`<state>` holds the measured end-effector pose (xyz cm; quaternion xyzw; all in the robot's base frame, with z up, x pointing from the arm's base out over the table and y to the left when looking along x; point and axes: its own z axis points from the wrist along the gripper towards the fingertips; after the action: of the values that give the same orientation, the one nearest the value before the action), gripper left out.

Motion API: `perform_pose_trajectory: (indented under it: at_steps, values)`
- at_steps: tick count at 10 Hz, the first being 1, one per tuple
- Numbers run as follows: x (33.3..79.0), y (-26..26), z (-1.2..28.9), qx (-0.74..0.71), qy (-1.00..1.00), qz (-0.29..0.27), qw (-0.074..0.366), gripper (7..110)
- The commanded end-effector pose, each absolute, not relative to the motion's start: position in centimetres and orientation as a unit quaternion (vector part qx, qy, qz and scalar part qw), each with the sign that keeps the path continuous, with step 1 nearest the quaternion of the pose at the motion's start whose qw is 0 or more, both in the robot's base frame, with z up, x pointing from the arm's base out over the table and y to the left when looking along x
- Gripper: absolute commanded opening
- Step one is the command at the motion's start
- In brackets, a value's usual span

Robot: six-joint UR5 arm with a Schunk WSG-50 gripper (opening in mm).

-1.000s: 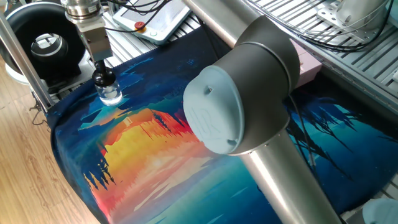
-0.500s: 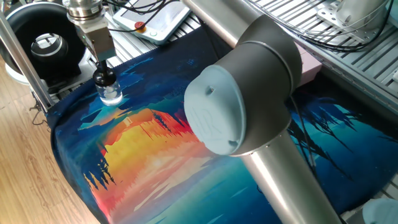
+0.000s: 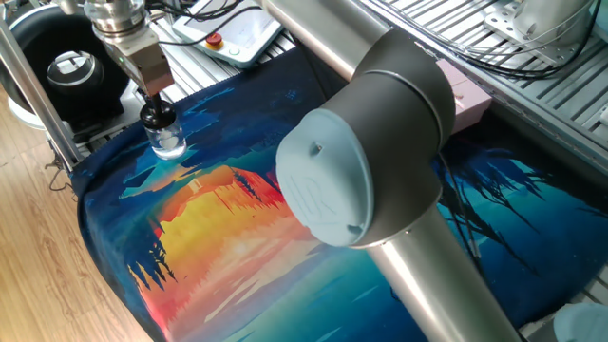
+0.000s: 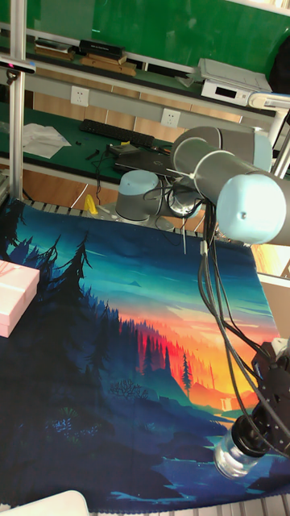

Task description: Unscrew the lid from the jar

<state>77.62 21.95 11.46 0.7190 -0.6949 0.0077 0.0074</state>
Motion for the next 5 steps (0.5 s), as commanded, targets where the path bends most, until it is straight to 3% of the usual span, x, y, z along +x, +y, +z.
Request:
perform_pose_trajectory:
  at_steps: [1, 5]
  values:
    - [77.6, 22.1, 10.9, 0.730, -0.683, 0.008, -0.001, 44]
    - [76.7, 22.0, 12.2, 0.722, -0.692, 0.010, 0.006, 44]
